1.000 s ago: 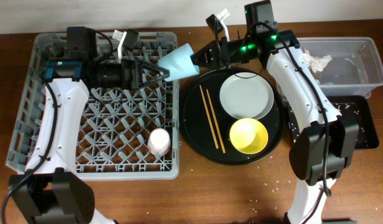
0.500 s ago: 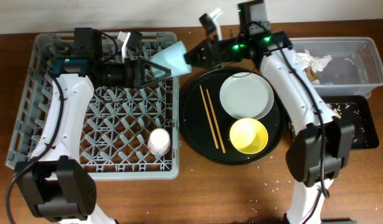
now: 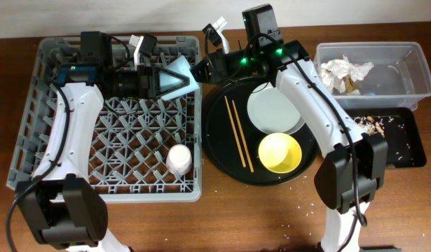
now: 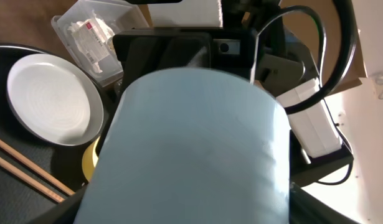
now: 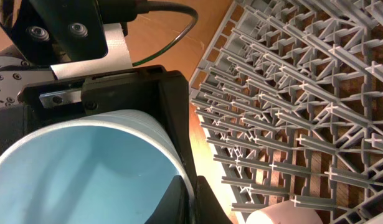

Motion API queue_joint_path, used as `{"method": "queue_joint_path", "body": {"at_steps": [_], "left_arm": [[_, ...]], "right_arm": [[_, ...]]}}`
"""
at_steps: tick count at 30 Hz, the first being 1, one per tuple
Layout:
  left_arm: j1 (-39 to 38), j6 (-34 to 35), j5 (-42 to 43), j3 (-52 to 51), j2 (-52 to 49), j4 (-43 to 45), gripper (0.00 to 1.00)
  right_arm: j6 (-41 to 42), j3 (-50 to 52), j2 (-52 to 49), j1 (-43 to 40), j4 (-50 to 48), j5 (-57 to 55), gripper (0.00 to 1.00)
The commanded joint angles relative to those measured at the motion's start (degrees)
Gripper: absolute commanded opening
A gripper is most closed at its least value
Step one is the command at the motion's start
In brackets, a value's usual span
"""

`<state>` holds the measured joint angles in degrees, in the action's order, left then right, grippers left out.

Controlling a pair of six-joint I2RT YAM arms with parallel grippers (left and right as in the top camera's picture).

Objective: Sort waste into correct bins and load items into the dishwasher rack
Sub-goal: 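Hand blue cup from right gripper to left gripper, then place blue cup in dish rack with left gripper, withdraw right arm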

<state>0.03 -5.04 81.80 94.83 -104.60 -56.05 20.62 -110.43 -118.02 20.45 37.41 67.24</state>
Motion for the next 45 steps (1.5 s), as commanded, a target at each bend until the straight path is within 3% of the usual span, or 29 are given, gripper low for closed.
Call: {"method": "queue_joint_path", "body": {"at_steps": [1,2,4,6,7,8,10,14,20,25,31,42,43,45], "left_arm": [[-0.66,-0.68,3.06,0.79,0.09,0.07,0.65],[-0.66,-0.68,3.08,0.79,0.09,0.07,0.64],[-0.63,-0.7,2.6,0.79,0.09,0.09,0.64],[-0.59,-0.7,1.44,0.79,0.09,0.09,0.64],[-0.59,-0.68,0.26,0.79,0.09,0.09,0.64],[-0.61,-0.68,-1.6,0.79,0.09,0.07,0.64],[-0.61,-0.66,-6.73,0.79,0.09,-0.07,0.64],[-0.61,0.83,-23.47,0.85,0.09,-2.78,0.64],[-1.95,2.89,-50.38,6.1,0.09,-12.7,0.63],[-9.57,6.16,-76.32,13.38,-0.7,-20.59,0.63],[-15.08,6.08,-80.43,13.68,-8.94,-24.81,0.63],[-17.18,5.64,-81.18,13.66,-17.33,-20.09,0.63],[-17.25,5.64,-81.15,13.66,-17.33,-20.09,0.64],[-17.33,5.64,-81.13,13.64,-17.33,-20.13,0.8]], "right_arm": [[0.83,-0.09,-0.66,1.07,0.09,-6.95,0.04],[0.83,-0.09,-0.66,1.09,0.11,-6.93,0.08],[0.7,-0.09,-0.66,1.07,0.11,-6.93,0.35],[0.61,-0.09,-0.66,0.85,0.26,-6.95,0.51],[-0.39,-0.09,-0.66,0.68,0.52,-6.95,0.63],[-1.14,-0.09,-0.66,0.42,1.25,-7.61,0.87],[-2.36,-0.11,-0.66,-0.74,6.12,-14.27,0.96],[-6.82,-0.17,-0.61,-4.0,18.03,-29.53,0.99],[-10.69,-1.36,1.64,-10.88,31.65,-41.29,0.98],[-10.95,-5.16,5.14,-14.69,40.09,-52.15,0.99],[-10.97,-5.55,6.23,-15.23,43.6,-55.32,0.98],[-10.97,-5.51,6.23,-15.17,44.94,-55.3,0.98],[-10.97,-5.51,6.23,-15.17,44.94,-55.3,0.98],[-10.97,-5.51,6.23,-15.17,44.96,-55.32,0.99]]}}
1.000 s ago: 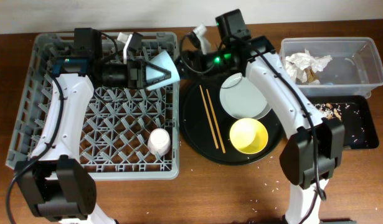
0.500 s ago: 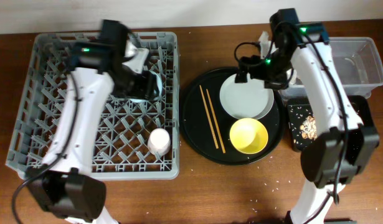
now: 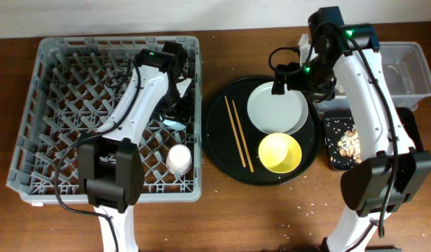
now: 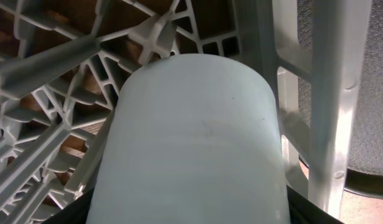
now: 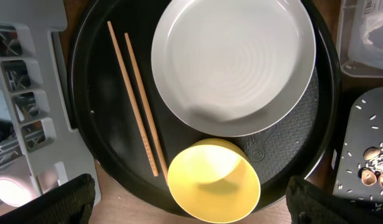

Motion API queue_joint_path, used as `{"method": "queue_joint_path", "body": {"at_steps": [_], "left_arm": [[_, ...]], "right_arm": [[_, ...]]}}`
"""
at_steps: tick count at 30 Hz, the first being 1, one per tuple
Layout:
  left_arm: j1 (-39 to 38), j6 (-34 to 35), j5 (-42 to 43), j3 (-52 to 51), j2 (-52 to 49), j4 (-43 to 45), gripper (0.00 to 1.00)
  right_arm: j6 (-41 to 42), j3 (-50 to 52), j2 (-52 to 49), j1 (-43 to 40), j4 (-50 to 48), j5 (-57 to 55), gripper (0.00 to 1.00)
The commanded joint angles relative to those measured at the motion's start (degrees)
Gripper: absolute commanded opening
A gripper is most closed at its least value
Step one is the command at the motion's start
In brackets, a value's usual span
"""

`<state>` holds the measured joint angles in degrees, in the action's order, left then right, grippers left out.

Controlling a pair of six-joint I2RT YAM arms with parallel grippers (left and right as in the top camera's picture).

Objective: Sort waste into correct bins and load items into the dishwasher rack
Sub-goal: 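Place blue cup in dish rack with left gripper, withdraw right arm, then grasp yellow bowl with left gripper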

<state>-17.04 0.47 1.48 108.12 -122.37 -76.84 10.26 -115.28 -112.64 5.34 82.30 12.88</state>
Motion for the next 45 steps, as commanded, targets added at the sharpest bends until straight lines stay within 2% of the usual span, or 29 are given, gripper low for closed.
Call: {"method": "queue_joint_path", "body": {"at_steps": [1,2,3,9,11,14,19,21,23,31,37,38,42,44,45], "left_arm": [[-0.35,0.13,-0.83,0.35,0.44,0.63,0.87],[-0.52,0.13,-0.83,0.35,0.44,0.46,0.96],[-0.61,0.13,-0.83,0.35,0.44,-0.02,0.99],[-0.59,0.15,-0.55,2.8,0.46,-2.82,0.99],[-0.72,0.15,1.62,6.27,0.46,-4.39,0.98],[-1.46,0.15,7.28,12.55,0.5,-6.03,0.92],[-6.51,0.2,17.05,15.67,0.44,-2.97,0.89],[-9.73,0.42,17.66,14.95,0.2,-0.61,0.89],[-12.72,0.44,17.64,14.03,-0.11,1.77,0.82],[-21.94,3.04,15.26,13.64,-5.57,5.18,0.81],[-25.14,5.38,13.38,13.64,-11.3,5.9,0.69],[-25.35,7.26,12.0,13.64,-13.14,6.05,0.66],[-25.35,7.72,12.26,13.64,-15.17,7.04,0.5],[-25.7,7.91,12.26,13.64,-15.96,7.65,0.37],[-26.05,8.92,12.2,13.64,-16.46,7.82,0.36]], "right_arm": [[-0.61,-0.66,0.85,-0.07,0.04,-0.96,0.98],[-0.61,-0.66,0.85,-0.07,0.07,-0.96,0.99],[-0.61,-0.66,0.85,-0.07,0.04,-0.96,0.99],[-0.63,-0.66,0.85,-0.07,0.02,-1.18,1.0],[-0.61,-0.68,0.85,-0.09,-0.09,-1.49,0.96],[-0.57,-1.42,1.33,-1.01,-0.09,-1.57,0.94],[-0.37,-3.89,4.83,-5.44,0.0,-1.6,0.97],[-0.37,-4.0,5.88,-8.02,0.02,-1.57,0.99],[-0.33,-3.98,5.95,-10.29,0.76,-1.53,0.99],[-0.42,-3.87,5.86,-12.17,2.54,-1.6,0.99],[-0.42,-3.87,5.84,-12.17,2.58,-1.6,0.99],[-0.44,-3.87,5.84,-12.17,2.73,-1.6,0.99],[-0.44,-3.87,5.84,-12.15,2.82,-2.03,0.99],[-0.42,-3.87,5.81,-12.17,2.82,-2.45,0.99],[-0.42,-3.87,5.81,-12.17,2.82,-2.67,0.99]]}}
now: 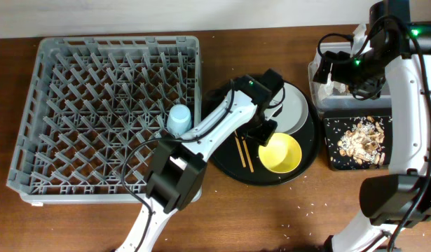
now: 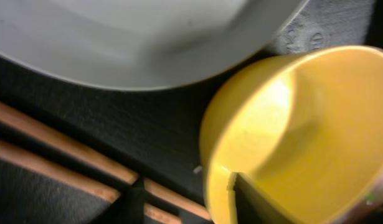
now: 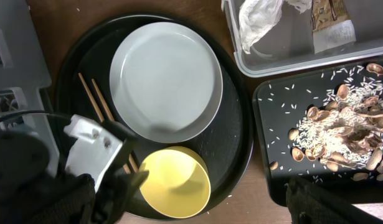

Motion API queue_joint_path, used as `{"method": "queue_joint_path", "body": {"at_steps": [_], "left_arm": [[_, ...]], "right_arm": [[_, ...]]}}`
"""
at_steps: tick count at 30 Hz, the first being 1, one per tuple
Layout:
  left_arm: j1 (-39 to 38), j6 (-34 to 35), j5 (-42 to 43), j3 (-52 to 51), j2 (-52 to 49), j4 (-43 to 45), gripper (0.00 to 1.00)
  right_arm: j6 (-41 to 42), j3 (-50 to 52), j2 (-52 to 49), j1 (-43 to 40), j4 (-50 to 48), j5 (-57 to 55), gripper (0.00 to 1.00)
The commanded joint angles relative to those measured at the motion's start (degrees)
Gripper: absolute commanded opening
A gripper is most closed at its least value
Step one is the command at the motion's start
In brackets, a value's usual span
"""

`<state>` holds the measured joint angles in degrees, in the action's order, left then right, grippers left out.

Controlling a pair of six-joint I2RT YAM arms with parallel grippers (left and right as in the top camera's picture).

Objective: Sort waste into correct bins and load items into the dishwasher rack
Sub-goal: 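Grasp yellow bowl with left gripper, then place yellow bowl in back of dish rack with left gripper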

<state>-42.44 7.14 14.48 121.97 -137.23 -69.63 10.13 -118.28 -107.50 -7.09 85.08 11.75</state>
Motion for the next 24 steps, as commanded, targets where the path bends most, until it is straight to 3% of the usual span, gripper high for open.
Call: {"method": "queue_joint_path", "body": {"at_steps": [1,4,8,14,19,22,24], "left_arm": [[-1.22,3.19,-0.81,-0.22,-2.36,0.92,0.36],[-2.05,3.17,-1.25,-0.22,-3.26,1.55,0.32],[-1.92,3.19,-1.88,-0.22,-3.28,1.53,0.02],[-1.11,3.13,-4.09,1.97,-1.92,-1.73,0.01],[4.17,3.13,-14.21,11.93,2.99,-12.55,0.01],[8.11,3.15,-20.9,16.59,5.86,-14.49,0.01],[11.04,4.04,-30.16,18.91,7.41,-13.88,0.01]], "right_arm": [[-0.28,-0.87,0.68,0.28,0.04,-1.53,0.99],[-0.28,-0.87,0.63,0.28,0.04,-1.53,0.99],[-0.28,-0.87,0.63,0.26,0.04,-1.97,0.99],[-0.28,-0.87,0.63,0.26,0.02,-3.04,0.99],[-0.28,-0.87,0.63,0.26,0.0,-3.63,0.99],[-0.28,-0.87,0.63,0.26,0.0,-3.63,0.98],[-0.28,-0.87,0.63,0.26,-0.83,-3.65,0.98]]}}
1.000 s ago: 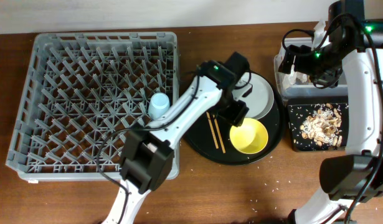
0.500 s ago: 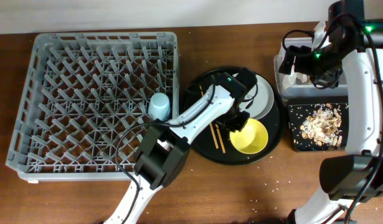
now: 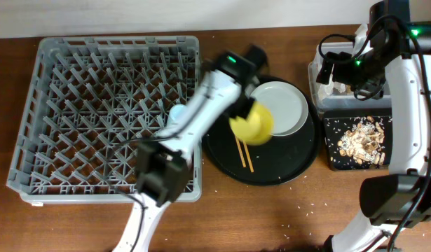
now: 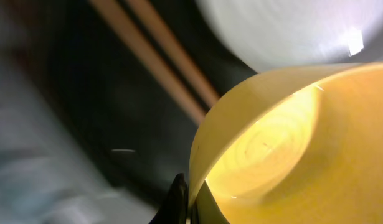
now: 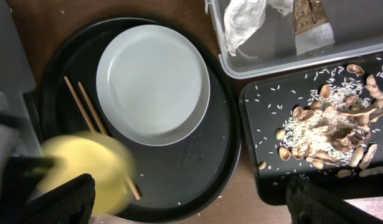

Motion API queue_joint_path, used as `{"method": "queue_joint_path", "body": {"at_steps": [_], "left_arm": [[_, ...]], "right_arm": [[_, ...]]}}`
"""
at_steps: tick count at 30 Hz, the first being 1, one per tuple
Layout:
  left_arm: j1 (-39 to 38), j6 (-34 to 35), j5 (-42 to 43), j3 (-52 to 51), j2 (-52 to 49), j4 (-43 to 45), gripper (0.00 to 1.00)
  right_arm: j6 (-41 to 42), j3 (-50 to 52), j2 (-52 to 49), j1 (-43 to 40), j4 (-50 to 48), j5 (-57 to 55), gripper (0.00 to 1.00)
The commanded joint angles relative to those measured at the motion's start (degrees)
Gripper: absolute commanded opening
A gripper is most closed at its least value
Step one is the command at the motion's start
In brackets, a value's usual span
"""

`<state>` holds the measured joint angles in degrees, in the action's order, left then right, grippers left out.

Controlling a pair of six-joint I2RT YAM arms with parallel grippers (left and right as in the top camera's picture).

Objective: Sort waste into correct bins and load items into the dishwasher rack
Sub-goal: 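Place yellow bowl in back of dish rack with left gripper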

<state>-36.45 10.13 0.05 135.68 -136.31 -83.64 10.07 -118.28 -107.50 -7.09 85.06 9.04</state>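
Note:
The yellow bowl [image 3: 251, 120] hangs tilted and blurred above the left part of the black tray [image 3: 299, 165]. My left gripper [image 4: 190, 198] is shut on its rim, one finger inside and one outside. On the tray lie the white plate [image 3: 277, 107] and a pair of wooden chopsticks [image 3: 243, 154]. A light blue cup [image 3: 177, 112] stands in the grey dishwasher rack [image 3: 61, 105], near its right side. High above the bins, my right gripper [image 5: 191, 205] is open and holds nothing.
A clear bin [image 5: 340, 28] with crumpled paper and a wrapper stands at the back right. In front of it is a black bin [image 5: 328, 124] with rice and peanut shells. A few rice grains lie on the tray and the wooden table.
My left gripper was open at the yellow bowl's rim while the bowl sat on the tray. Now it is shut on the rim, and the bowl is up and further left. The right arm has barely moved.
First the blue cup was held between both grippers over the rack's back right corner. Then my left gripper had it down in the rack while the right arm was over the tray. Later the cup stood free, my left gripper was at the bowl, which is now lifted.

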Motion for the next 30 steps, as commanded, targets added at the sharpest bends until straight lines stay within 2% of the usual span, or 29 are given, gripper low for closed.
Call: {"method": "queue_joint_path", "body": {"at_steps": [1,5,7,8,15,21,30], "left_arm": [[6.1,1.92,-20.61,5.79,6.8,0.59,0.01],[8.66,3.78,-42.8,5.44,6.67,4.52,0.01],[9.16,3.78,-52.43,3.41,6.47,8.68,0.01],[9.16,3.74,-59.93,1.42,6.12,12.76,0.01],[9.51,3.54,-78.86,-11.45,3.06,28.59,0.01],[9.44,3.56,-80.87,-16.55,-0.11,32.81,0.0],[7.13,3.52,-80.67,-16.7,-1.92,33.48,0.0]], "right_arm": [[-0.22,-0.87,0.63,0.26,-1.38,-0.92,0.98],[-0.22,-0.87,0.63,0.26,-1.46,-0.92,0.98],[-0.22,-0.87,0.63,0.26,-1.46,-0.92,0.98],[-0.22,-0.87,0.63,0.26,-1.46,-0.92,0.99],[-0.22,-0.87,0.63,0.26,-1.46,-0.92,0.99],[-0.22,-0.87,0.63,0.26,-1.46,-0.92,0.99],[-0.22,-0.87,0.63,0.26,-1.46,-0.92,0.98]]}}
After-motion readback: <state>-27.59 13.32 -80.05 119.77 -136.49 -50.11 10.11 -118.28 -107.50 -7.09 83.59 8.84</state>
